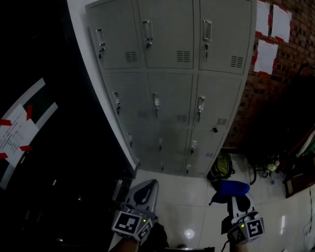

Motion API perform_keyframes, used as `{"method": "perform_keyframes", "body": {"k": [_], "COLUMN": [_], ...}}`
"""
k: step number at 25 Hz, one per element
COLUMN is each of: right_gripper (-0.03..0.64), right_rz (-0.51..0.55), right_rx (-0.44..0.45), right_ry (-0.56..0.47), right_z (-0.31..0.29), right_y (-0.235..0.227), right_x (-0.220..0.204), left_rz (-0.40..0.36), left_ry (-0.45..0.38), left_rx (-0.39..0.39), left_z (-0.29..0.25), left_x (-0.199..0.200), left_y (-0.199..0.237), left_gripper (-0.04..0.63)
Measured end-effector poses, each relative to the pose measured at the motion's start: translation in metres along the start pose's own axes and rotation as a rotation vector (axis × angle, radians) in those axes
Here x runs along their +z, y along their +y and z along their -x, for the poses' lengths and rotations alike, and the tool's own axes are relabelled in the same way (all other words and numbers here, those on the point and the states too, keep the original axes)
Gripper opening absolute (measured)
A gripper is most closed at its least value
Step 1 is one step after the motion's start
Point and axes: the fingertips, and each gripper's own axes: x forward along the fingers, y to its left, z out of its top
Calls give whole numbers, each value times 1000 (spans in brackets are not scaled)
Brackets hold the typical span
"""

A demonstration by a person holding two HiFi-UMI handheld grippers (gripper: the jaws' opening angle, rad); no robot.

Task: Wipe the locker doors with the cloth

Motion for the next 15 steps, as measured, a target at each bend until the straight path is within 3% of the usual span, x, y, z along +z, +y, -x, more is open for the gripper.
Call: {"method": "perform_keyframes", "body": {"k": [6, 9, 15], "right_gripper": [77, 77, 77], "right_rz": [-30, -50, -40], "right_rx": [18, 18, 11], "right_ry": [-48, -85, -88], "right_z": [73, 100, 125], "right_y": [18, 29, 62], "right_x": [20, 27, 30], "left_rz": [-18, -33, -41], "left_ry": [-40, -50, -58], "left_rx": [24, 0, -13], "left_z": [70, 91, 134], "left_x": [18, 24, 33], "left_y": [-49, -66, -73], "left_gripper": [5, 5, 5]}}
